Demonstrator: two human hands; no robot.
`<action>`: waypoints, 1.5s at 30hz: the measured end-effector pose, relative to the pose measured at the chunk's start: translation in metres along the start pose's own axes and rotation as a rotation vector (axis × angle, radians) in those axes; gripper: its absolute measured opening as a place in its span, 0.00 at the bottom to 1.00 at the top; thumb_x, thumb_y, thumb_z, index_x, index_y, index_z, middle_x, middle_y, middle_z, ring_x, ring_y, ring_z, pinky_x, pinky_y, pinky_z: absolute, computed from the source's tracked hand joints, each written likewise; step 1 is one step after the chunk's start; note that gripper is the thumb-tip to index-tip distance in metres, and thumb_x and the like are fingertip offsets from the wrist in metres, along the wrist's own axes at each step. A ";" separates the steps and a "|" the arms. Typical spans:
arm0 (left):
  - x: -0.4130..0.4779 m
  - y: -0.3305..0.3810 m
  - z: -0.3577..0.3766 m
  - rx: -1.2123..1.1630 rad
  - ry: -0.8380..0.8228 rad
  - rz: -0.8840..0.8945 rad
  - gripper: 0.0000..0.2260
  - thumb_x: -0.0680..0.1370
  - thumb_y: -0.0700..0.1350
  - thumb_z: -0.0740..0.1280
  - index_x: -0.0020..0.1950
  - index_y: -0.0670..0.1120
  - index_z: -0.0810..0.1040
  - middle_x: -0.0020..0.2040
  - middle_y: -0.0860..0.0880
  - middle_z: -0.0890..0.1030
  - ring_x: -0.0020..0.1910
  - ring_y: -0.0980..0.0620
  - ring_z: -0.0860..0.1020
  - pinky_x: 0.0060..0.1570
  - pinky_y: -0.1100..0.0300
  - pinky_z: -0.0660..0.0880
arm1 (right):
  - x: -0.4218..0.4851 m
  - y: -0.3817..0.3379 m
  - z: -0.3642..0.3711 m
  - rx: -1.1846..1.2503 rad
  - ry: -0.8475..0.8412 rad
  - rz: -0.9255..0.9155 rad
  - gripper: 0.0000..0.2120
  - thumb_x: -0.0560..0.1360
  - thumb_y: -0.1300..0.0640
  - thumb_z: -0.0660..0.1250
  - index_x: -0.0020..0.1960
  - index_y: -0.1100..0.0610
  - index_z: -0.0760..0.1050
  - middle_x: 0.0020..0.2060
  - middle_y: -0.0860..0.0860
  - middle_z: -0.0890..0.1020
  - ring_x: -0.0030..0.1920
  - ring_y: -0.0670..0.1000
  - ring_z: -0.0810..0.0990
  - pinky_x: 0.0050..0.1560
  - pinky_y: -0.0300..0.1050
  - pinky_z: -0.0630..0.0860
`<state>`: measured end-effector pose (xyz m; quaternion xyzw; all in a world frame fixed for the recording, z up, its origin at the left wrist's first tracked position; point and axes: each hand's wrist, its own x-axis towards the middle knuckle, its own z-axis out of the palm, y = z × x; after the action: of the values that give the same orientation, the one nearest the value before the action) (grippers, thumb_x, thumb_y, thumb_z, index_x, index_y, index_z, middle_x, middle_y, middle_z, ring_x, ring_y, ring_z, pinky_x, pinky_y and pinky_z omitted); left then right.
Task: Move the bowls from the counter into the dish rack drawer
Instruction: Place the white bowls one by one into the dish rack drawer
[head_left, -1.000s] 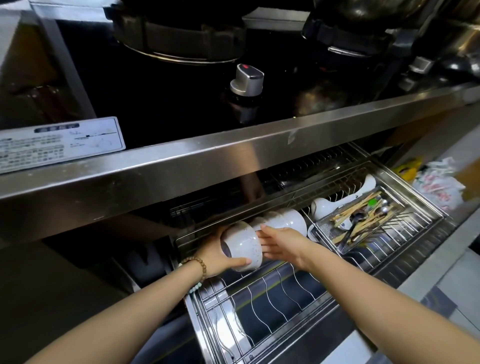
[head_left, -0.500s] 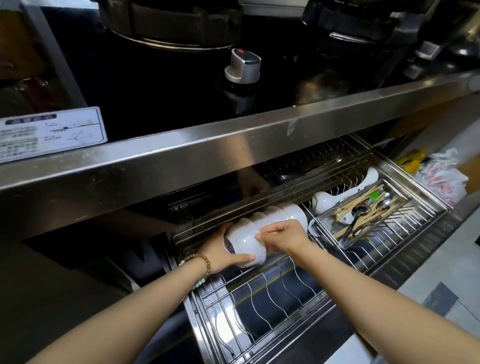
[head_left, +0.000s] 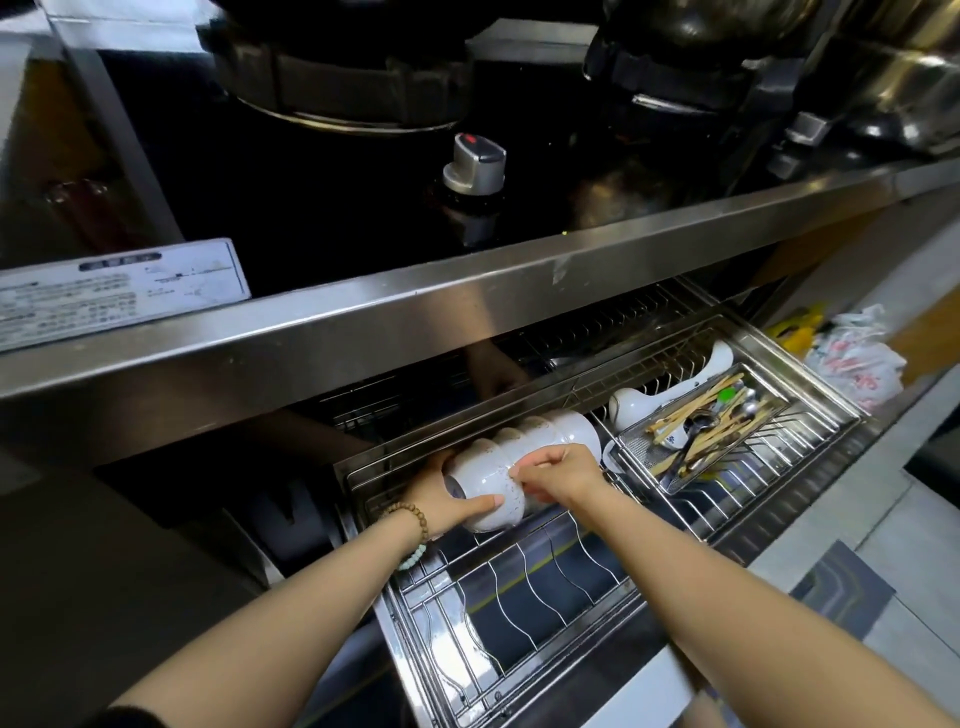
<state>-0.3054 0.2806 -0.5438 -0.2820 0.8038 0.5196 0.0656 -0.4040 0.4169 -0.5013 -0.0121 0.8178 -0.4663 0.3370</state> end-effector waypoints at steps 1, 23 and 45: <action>-0.003 0.003 -0.003 0.005 -0.009 -0.005 0.42 0.66 0.53 0.77 0.72 0.44 0.59 0.67 0.46 0.72 0.63 0.48 0.72 0.58 0.61 0.70 | -0.004 -0.003 -0.002 0.000 -0.012 0.000 0.06 0.68 0.66 0.73 0.35 0.58 0.79 0.29 0.56 0.79 0.33 0.53 0.75 0.43 0.47 0.78; -0.194 0.215 -0.132 0.345 0.100 0.862 0.37 0.67 0.64 0.69 0.72 0.54 0.60 0.70 0.56 0.68 0.62 0.67 0.64 0.57 0.77 0.59 | -0.214 -0.143 -0.096 -0.133 0.226 -0.751 0.16 0.76 0.52 0.65 0.64 0.45 0.73 0.57 0.44 0.79 0.57 0.40 0.76 0.60 0.38 0.71; -0.337 0.130 -0.467 0.865 0.992 0.403 0.44 0.66 0.77 0.45 0.76 0.54 0.51 0.78 0.49 0.51 0.76 0.48 0.49 0.74 0.46 0.46 | -0.300 -0.372 0.146 -0.421 -0.225 -1.316 0.34 0.72 0.41 0.66 0.74 0.38 0.55 0.75 0.39 0.53 0.71 0.36 0.52 0.67 0.36 0.54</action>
<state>-0.0048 0.0427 -0.0950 -0.2802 0.9107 -0.0362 -0.3014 -0.2002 0.1969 -0.1015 -0.6184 0.6735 -0.4010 0.0577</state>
